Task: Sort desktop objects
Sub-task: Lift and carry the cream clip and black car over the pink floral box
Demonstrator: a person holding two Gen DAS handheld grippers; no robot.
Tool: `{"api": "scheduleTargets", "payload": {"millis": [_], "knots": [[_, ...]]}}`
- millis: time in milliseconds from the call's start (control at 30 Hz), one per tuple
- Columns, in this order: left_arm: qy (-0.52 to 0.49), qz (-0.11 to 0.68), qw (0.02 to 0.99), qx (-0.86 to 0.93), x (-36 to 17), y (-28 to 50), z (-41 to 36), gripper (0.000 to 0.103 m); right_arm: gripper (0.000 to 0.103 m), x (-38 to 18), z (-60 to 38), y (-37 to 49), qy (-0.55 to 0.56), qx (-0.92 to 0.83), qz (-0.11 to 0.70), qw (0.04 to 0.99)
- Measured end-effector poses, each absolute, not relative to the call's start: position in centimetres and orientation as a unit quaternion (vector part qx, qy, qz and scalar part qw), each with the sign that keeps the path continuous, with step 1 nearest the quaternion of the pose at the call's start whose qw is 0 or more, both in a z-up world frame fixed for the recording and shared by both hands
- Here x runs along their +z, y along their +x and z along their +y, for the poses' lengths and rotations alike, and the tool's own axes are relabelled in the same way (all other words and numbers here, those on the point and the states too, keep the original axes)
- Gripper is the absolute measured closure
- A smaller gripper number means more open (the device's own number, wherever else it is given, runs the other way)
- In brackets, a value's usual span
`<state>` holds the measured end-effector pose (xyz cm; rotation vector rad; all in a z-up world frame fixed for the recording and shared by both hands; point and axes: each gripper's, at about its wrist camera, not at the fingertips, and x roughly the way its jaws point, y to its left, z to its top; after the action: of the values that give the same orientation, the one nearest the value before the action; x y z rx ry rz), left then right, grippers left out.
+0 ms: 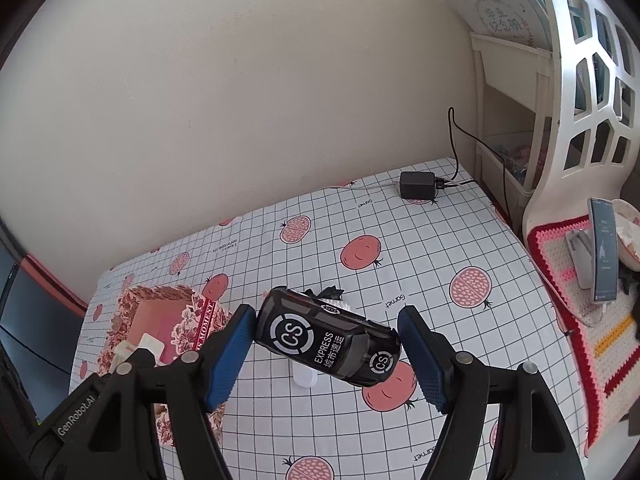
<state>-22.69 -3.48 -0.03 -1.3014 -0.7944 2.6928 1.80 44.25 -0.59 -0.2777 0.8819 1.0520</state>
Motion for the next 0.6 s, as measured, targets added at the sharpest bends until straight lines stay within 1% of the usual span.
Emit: {"api": "scheduleTargets", "payload": {"millis": [267, 600], "knots": [[-0.416, -0.273, -0.003, 0.868, -0.4, -22.5, -7.0, 0.071, 0.027, -2.1, 46.1, -1.0, -0.147, 0.506, 0.410, 0.744], [-0.403, -0.313, -0.052, 0.858, -1.1, -21.9, -13.9, 0.071, 0.027, -3.0, 48.1, -7.4, -0.186, 0.561, 0.391, 0.706]]}}
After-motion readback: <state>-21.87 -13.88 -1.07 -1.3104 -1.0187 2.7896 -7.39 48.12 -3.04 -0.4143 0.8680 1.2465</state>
